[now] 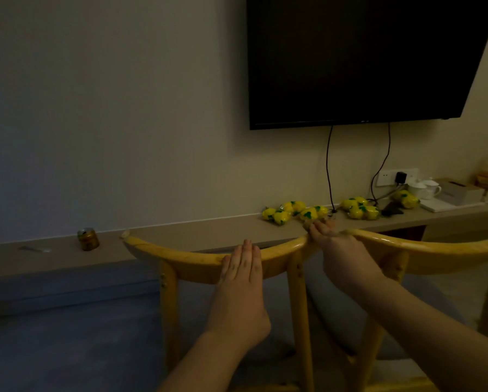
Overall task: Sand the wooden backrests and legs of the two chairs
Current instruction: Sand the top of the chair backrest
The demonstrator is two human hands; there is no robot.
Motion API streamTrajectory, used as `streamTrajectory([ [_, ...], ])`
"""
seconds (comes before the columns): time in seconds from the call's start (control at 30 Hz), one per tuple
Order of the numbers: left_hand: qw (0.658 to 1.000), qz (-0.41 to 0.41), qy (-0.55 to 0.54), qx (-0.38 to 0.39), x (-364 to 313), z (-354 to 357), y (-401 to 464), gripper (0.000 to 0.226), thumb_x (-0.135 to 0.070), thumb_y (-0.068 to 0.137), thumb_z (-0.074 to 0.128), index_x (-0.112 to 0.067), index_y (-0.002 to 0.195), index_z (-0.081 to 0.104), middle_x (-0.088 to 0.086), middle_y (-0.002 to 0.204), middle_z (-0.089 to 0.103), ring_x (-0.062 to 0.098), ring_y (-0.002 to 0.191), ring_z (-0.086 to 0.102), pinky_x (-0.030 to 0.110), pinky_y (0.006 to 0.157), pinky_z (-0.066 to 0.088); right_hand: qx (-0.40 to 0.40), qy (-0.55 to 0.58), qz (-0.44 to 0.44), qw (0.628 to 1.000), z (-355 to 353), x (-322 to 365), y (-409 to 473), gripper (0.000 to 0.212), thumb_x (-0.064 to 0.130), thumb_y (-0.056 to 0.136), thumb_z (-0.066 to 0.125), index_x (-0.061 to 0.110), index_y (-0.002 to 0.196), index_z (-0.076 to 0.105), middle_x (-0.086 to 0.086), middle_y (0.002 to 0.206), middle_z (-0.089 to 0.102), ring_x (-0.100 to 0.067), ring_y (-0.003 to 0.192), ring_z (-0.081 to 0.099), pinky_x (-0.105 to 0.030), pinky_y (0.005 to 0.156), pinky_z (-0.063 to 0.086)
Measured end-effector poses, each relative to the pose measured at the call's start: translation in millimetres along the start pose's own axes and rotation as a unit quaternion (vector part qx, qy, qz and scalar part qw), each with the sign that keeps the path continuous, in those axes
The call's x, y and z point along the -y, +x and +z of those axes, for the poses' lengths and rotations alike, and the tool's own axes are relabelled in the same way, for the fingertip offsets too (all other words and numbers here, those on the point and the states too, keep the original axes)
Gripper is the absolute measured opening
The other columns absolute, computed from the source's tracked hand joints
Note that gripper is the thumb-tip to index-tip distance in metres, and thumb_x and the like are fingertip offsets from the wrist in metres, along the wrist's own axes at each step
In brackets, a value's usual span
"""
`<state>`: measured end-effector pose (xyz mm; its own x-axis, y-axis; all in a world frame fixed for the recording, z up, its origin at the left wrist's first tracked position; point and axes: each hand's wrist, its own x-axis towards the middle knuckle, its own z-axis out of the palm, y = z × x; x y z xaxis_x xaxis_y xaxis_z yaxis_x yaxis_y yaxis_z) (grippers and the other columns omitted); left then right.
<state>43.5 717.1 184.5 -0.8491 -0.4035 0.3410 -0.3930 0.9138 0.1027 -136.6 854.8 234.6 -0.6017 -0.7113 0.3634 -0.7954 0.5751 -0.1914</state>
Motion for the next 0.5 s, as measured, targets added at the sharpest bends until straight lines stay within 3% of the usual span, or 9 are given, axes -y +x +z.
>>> streamTrajectory([
  [0.23,1.0,-0.007,-0.01,0.005,1,0,-4,0.105,-0.027,0.089,0.053,-0.015,0.157,-0.026,0.004,0.164,-0.036,0.02,0.15,-0.032,0.039,0.123,-0.017,0.055,0.022,-0.141,0.988,22,32,-26,0.088,-0.008,0.088,0.048,0.027,0.163,0.017,0.009,0.171,0.007,-0.004,0.15,-0.01,-0.032,0.121,0.029],
  [0.37,1.0,0.001,-0.013,0.008,2,-4,-2,0.106,-0.023,0.087,0.053,-0.014,0.158,-0.025,0.005,0.164,-0.036,0.019,0.151,-0.031,0.037,0.121,-0.02,0.023,0.01,-0.044,0.999,3,5,-12,0.08,-0.003,0.091,0.044,0.028,0.161,0.021,0.007,0.17,0.014,-0.014,0.156,0.01,-0.039,0.122,0.03],
  [0.5,1.0,-0.014,-0.017,0.002,-3,-1,0,0.108,-0.023,0.088,0.056,-0.015,0.157,-0.026,0.004,0.163,-0.037,0.021,0.15,-0.032,0.038,0.119,-0.022,-0.006,0.032,-0.021,0.999,8,8,-13,0.078,-0.004,0.092,0.045,0.024,0.161,0.024,0.005,0.17,0.015,-0.015,0.156,0.007,-0.039,0.122,0.029],
])
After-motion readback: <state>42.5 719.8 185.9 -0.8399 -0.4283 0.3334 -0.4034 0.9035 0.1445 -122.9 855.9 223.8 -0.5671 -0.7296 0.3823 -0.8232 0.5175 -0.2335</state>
